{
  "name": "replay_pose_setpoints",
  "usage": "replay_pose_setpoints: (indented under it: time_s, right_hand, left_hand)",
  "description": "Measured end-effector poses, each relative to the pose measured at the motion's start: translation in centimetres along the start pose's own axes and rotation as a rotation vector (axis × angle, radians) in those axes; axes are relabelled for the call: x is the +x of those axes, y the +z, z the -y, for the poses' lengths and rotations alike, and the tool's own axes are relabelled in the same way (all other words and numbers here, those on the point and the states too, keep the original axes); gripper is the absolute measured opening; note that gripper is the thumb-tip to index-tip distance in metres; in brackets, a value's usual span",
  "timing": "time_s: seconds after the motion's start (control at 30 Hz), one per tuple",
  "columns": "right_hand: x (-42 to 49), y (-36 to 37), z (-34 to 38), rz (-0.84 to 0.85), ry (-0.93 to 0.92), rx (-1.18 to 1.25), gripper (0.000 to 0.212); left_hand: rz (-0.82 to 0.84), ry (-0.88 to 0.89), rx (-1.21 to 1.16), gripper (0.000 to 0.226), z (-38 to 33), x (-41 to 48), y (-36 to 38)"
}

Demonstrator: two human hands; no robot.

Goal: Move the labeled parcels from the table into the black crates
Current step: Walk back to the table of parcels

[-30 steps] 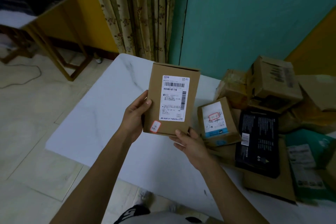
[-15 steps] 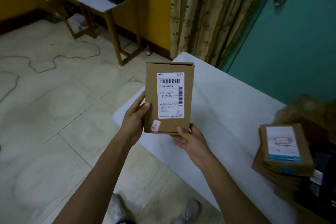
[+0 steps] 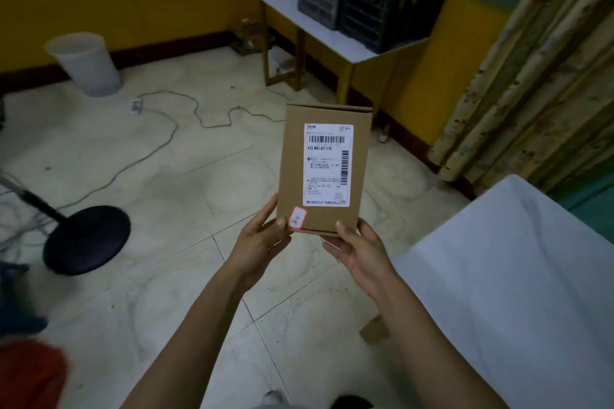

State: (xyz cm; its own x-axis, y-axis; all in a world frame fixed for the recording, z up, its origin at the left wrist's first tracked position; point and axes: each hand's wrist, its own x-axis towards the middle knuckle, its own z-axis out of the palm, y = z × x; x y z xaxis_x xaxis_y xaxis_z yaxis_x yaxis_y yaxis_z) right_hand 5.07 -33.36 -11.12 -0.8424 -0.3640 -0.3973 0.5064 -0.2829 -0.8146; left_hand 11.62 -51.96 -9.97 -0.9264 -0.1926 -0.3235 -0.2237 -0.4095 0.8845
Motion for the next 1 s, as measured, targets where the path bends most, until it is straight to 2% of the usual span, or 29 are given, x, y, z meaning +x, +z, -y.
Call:
replay_pose_setpoints:
  time_s: [0.17, 0.4, 0.77, 1.0]
  right_hand:
    - [6.1, 4.1, -0.2, 0.008, 0.045, 0.037, 0.026]
    - [19.0, 8.6, 1.4, 0.023, 0.052, 0.078, 0.022]
    - [40.8, 16.7, 12.1, 0.064, 0.027, -0.079, 0.022]
    - [53.4, 19.3, 17.0, -0.008, -0.018, 0.02, 0.022]
  left_hand:
    - [-0.072, 0.003, -0.092, 0.048, -2.2, 5.0, -4.0]
    - [-0.142, 0.001, -0.067, 0.047, -6.4, 17.2, -8.0]
    - [-0.22, 0.087, -0.092, 0.043, -18.6, 38.4, -10.6]
    - [-0.154, 0.08, -0.125, 0.039, -23.9, 52.8, -11.3]
